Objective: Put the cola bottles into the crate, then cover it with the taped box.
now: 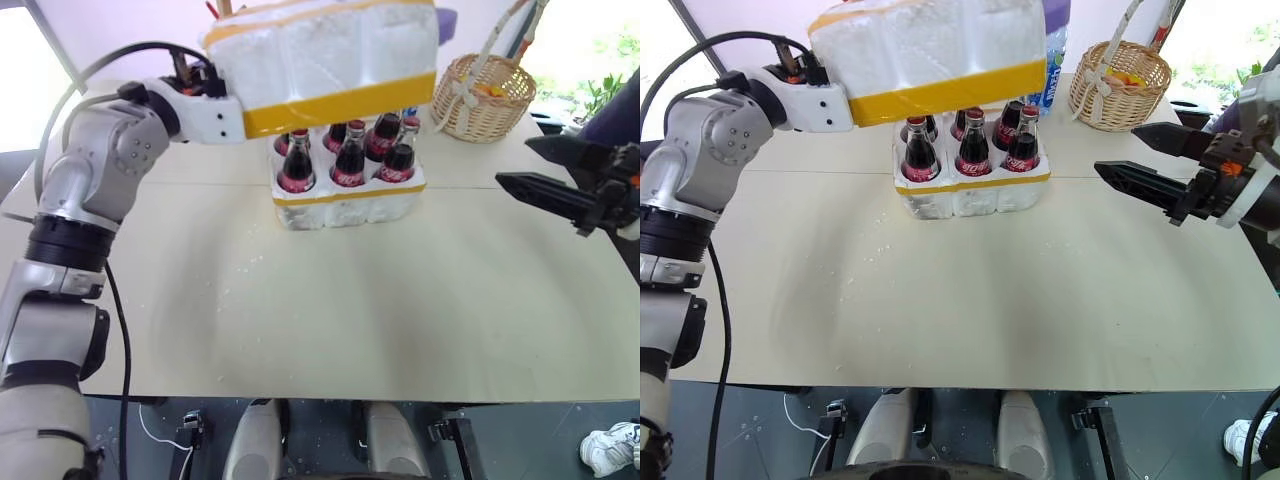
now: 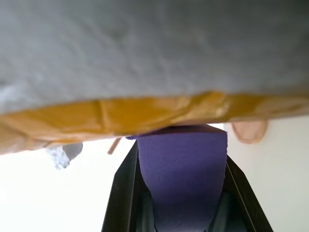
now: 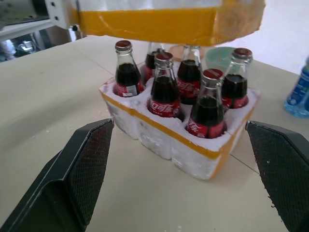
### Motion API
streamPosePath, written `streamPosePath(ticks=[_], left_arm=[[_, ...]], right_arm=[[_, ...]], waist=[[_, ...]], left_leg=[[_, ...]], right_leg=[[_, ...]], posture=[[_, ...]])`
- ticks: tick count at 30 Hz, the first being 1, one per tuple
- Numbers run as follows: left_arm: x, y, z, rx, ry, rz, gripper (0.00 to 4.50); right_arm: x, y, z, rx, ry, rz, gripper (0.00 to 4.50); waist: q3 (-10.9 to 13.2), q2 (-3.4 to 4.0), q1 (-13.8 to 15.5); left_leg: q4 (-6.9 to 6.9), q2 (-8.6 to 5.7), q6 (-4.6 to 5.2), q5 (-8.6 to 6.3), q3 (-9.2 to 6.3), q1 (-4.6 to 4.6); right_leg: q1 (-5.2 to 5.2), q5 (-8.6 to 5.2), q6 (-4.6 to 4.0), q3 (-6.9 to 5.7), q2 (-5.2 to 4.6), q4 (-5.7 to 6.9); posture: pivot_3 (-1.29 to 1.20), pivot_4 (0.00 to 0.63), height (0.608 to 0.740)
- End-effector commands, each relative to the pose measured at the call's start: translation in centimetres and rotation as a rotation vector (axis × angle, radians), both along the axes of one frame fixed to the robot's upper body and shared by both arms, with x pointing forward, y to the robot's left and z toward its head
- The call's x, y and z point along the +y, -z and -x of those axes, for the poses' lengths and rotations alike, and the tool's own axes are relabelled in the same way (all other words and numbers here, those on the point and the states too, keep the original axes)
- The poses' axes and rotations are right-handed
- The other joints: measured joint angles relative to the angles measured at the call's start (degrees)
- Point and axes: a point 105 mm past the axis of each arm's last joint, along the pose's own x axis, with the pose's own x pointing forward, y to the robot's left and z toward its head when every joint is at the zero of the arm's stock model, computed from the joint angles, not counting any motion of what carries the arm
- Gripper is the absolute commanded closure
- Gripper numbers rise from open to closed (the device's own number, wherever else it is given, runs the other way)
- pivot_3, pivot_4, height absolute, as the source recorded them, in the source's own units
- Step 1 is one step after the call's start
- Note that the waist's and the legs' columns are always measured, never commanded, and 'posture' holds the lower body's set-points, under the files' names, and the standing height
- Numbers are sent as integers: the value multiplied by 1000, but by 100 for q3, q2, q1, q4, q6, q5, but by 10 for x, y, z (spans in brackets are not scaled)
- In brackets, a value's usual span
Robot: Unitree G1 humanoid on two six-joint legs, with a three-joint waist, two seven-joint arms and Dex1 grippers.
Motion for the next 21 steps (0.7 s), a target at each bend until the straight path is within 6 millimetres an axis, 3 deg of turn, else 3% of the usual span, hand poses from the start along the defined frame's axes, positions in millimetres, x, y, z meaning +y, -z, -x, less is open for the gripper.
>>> streamPosePath(ticks=[1, 4, 8, 14, 16, 19, 21], left_arm=[[-4, -26, 16, -71, 1, -43, 4159], [-15, -20, 24, -62, 17, -85, 4159], [-24, 8, 27, 9, 19, -132, 4159], [-20, 39, 20, 68, -30, -192, 4159], [-21, 42, 18, 65, -35, -202, 4159], [-38, 25, 19, -18, 7, -186, 4159], [-43, 25, 19, -28, 18, -208, 4159]], right_arm=[[-2, -11, 6, -54, 3, -16, 0], [-2, -9, 5, -52, 5, -21, 0], [-1, -1, 3, -29, -3, 13, 0], [0, 3, 4, -23, -21, 44, 0], [0, 2, 4, -26, -21, 42, 0], [1, 4, 4, -26, -21, 36, 0], [2, 5, 4, -26, -21, 31, 0]], waist=[[0, 0, -12], [-1, 1, -19], [-1, 2, -17], [-1, 2, -16], [-1, 2, -10], [-1, 1, -5], [-1, 1, -2]], left_leg=[[0, 1, 0, 0, -1, 1], [-1, 1, 0, 0, -2, 1], [-1, 1, 0, 0, -3, 5], [1, 1, 0, 0, -3, 7], [1, 1, 0, 0, -5, 6], [1, 0, 0, 0, -6, 6], [2, 0, 0, 0, -8, 5]], right_leg=[[0, 0, 0, 0, 1, 0], [-1, 0, 0, 0, 2, 1], [2, 0, 0, 0, 2, 3], [6, 0, 0, 0, 2, 2], [6, 0, 0, 0, 2, 2], [7, 0, 0, 0, 2, 1], [8, 0, 0, -1, 2, 1]], posture=[[0, 150, 740], [0, 150, 740], [0, 150, 740], [0, 150, 740], [0, 150, 740], [0, 150, 740], [0, 150, 740]])
